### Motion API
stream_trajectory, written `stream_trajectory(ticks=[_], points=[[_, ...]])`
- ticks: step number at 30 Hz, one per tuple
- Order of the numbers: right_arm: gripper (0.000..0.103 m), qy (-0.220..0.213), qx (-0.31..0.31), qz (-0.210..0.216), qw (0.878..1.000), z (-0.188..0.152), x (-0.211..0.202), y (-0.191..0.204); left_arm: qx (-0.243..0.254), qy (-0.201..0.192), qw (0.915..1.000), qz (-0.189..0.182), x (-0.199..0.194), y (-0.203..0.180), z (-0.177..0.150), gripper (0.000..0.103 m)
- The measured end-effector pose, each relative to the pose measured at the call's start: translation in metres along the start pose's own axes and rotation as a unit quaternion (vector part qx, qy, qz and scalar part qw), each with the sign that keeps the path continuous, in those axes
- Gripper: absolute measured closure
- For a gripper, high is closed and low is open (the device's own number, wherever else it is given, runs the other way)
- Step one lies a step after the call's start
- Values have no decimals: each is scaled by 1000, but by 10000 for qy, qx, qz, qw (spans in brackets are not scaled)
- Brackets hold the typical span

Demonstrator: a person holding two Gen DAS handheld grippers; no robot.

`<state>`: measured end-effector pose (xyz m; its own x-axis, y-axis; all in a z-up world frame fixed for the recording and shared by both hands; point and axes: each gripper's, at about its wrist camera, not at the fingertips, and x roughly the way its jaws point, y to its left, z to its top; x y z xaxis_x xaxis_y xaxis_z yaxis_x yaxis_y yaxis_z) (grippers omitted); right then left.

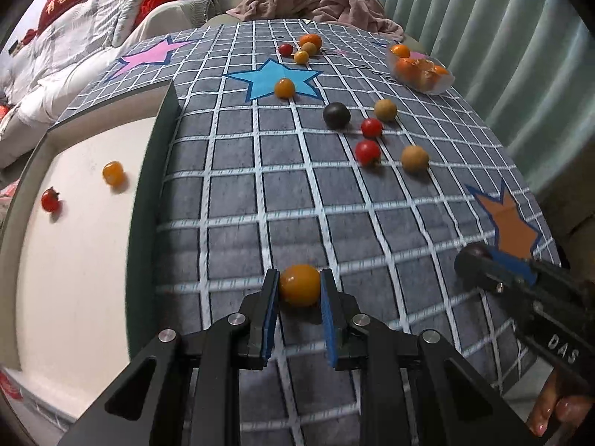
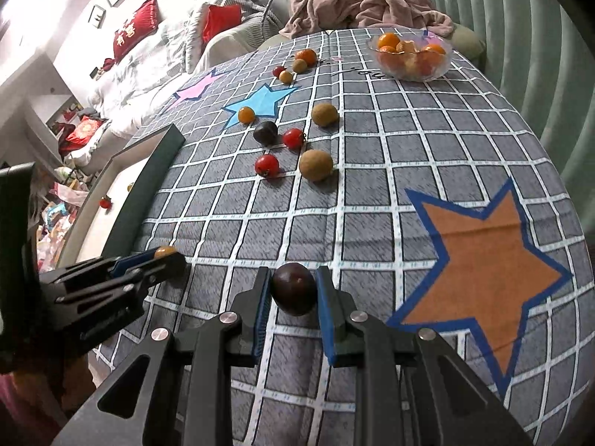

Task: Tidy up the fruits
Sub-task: 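Carry both tomatoes into the white tray and open both tools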

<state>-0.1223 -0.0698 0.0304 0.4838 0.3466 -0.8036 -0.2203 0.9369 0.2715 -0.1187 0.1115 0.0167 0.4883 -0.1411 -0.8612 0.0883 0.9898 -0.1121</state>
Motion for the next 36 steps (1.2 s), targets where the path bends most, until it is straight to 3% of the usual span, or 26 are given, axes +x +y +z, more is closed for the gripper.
stream_trajectory(ticks=[11, 22, 29, 36], points=[[77, -26, -35, 4, 10000, -5, -13, 11, -15, -240, 9997, -90, -31, 4, -13, 80], [77, -64, -448, 195, 9988, 17, -22, 60, -254, -673, 9974, -4, -69, 39, -8, 80], [77, 1, -902, 466, 9948, 42, -12, 113, -572, -872, 9936, 435, -81, 96, -1, 80], [77, 287, -1391, 754, 9870, 58, 22, 176, -1046, -734, 9867, 1004, -71, 162, -3, 80]])
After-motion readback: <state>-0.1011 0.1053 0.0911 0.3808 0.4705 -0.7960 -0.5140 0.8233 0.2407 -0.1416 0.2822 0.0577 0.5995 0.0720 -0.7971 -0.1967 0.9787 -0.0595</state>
